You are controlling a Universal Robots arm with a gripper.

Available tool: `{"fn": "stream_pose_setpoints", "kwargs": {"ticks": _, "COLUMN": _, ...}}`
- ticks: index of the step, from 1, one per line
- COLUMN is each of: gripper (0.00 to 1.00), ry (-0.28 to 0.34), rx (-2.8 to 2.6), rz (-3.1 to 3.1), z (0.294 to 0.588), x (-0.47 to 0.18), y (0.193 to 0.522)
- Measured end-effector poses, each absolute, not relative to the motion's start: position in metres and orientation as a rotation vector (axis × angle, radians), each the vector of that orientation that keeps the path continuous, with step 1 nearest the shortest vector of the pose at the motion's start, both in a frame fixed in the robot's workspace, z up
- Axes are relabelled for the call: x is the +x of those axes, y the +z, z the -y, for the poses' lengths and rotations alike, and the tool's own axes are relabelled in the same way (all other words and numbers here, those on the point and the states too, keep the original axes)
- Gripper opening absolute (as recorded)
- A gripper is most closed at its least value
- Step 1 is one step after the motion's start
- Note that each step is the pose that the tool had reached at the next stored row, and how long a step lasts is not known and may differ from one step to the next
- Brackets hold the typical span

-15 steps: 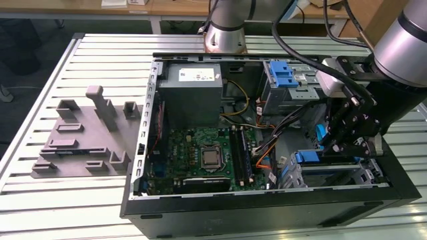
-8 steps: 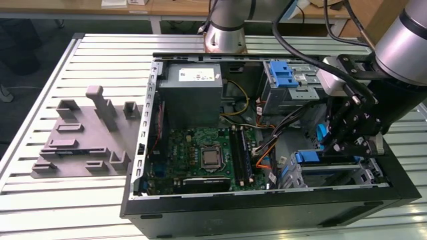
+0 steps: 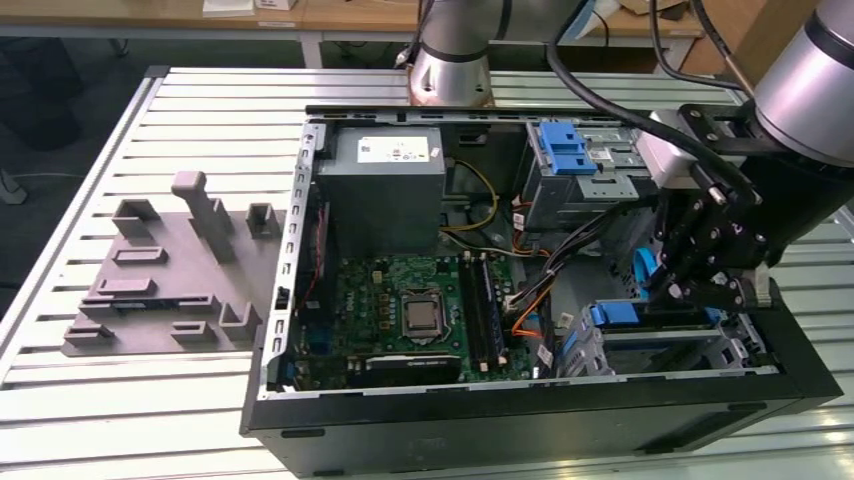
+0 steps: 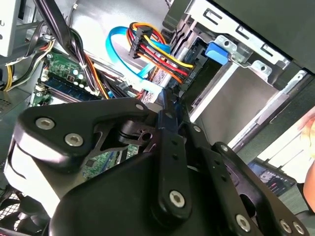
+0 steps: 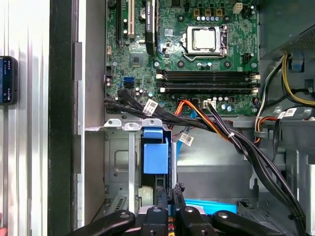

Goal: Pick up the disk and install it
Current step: 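Insert the second disk wire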

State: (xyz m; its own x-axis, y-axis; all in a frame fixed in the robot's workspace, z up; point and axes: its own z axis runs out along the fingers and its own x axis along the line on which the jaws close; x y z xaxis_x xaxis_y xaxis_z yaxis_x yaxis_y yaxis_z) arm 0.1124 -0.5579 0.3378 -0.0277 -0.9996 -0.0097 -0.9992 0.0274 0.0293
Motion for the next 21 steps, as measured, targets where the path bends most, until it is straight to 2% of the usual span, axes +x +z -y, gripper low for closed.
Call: {"fn": "stream_pose_setpoints", "kwargs": {"ticks": 21, "gripper": 0.16, "ry": -0.046, "rx": 2.121, "rz": 2.300, "z": 0.5626, "x": 0.1135, "y": 0.3365}}
